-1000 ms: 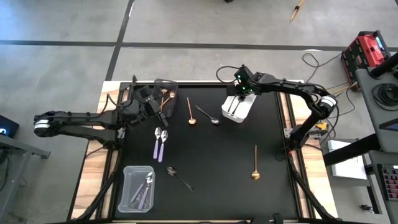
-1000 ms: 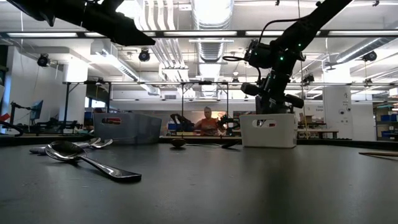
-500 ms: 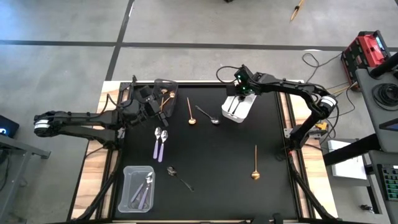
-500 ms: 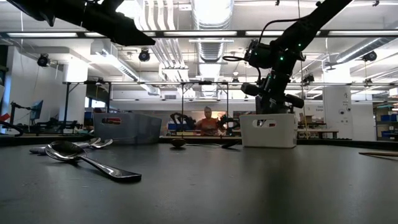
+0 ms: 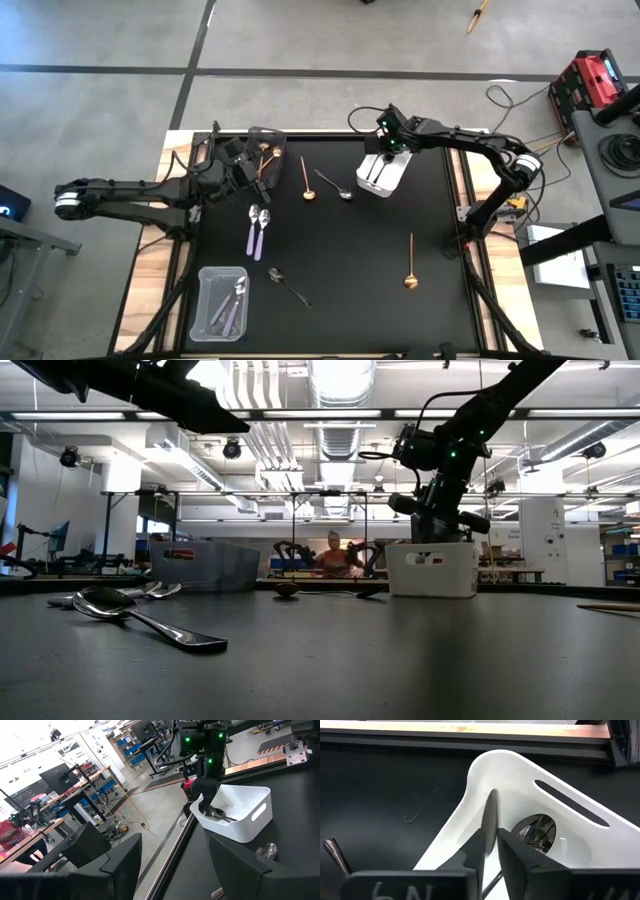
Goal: Sort silverware by color (type)
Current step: Put the black spoon into the white bin, then put the purple spoon into the transparent bin
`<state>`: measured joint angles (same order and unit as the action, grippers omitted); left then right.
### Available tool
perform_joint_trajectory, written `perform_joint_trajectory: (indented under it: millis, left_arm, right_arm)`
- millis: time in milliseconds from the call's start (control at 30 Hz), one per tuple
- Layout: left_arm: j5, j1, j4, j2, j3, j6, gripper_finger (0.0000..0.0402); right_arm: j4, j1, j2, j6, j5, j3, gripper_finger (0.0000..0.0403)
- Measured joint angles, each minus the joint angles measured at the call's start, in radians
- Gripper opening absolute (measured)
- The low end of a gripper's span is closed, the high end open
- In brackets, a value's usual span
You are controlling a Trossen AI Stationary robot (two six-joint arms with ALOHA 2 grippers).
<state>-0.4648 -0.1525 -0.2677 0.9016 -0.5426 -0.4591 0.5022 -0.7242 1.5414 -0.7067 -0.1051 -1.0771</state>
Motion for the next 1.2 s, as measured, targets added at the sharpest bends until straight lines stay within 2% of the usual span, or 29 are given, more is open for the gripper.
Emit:
perform_joint_trajectory:
  millis: [167,500,800,933,1100,1200]
  left_arm:
    - [0.0,0.0,0.0,0.0,0.0,0.0,0.0213]
    - [0.001,0.0,-0.002,0.0,0.0,0.008,0.0213]
    - [0.004,0.001,-0.024,0.0,0.0,0.094,0.0213]
    - [0.02,0.004,0.009,0.0,0.0,0.209,0.0213]
    - [0.112,0.015,0.072,0.0,0.0,0.355,0.0213]
    - [0.133,0.031,0.106,0.0,0.0,0.435,0.0213]
  right_arm:
    - [-0.001,0.0,0.0,0.0,0.0,0.0,0.0068]
    - [0.015,0.012,-0.036,0.035,0.038,-0.036,0.0069]
    - [0.016,0.158,-0.136,0.125,0.047,-0.064,0.0065]
    - [0.017,0.257,-0.177,0.146,-0.026,-0.064,0.0064]
    - [0.016,0.369,-0.212,0.188,-0.119,-0.064,0.0065]
    - [0.016,0.424,-0.225,0.196,-0.166,-0.064,0.0064]
